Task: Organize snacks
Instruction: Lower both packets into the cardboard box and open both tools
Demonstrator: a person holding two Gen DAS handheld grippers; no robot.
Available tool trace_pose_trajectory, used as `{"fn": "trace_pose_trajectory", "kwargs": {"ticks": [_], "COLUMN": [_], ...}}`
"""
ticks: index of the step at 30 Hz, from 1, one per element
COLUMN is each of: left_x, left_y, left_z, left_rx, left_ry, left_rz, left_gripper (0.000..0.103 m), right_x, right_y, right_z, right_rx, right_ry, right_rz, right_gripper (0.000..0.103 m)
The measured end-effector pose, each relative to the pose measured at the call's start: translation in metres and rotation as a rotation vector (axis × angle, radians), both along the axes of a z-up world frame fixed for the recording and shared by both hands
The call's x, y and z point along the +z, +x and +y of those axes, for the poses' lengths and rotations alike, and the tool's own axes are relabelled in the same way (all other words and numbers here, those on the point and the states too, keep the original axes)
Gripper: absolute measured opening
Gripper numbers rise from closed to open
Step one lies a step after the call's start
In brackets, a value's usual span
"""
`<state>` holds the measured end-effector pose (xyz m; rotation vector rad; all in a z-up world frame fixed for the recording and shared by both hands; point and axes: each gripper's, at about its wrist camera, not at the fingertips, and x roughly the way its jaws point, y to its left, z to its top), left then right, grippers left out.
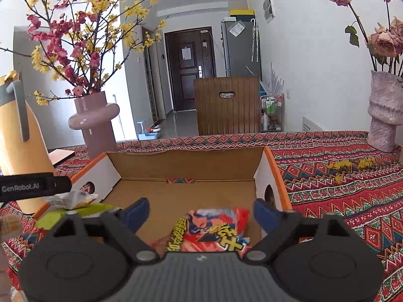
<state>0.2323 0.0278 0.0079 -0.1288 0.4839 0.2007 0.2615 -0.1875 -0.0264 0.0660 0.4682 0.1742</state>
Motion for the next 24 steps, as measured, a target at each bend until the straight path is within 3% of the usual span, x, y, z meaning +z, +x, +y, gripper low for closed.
{"fn": "trace_pose_trajectory", "kwargs": {"ticks": [12, 24], "left_x": [0.018, 0.055], "left_y": [-0.011, -0.051], "left_z": [-0.002, -0.012], "left_rx": [0.016, -0.024], "left_ry": [-0.009, -0.021], "left_rz": [-0.026, -0.044], "left_gripper": [0.103, 0.103], "right_x": [0.017, 0.061], "right_y": [-0.018, -0.075], "right_z": [-0.007, -0.018], "right_rx": [0.01, 0.043], "right_ry": [0.033, 0.034], "right_rz": [-0.065, -0.154], "right_gripper": [0.103, 0.103]}}
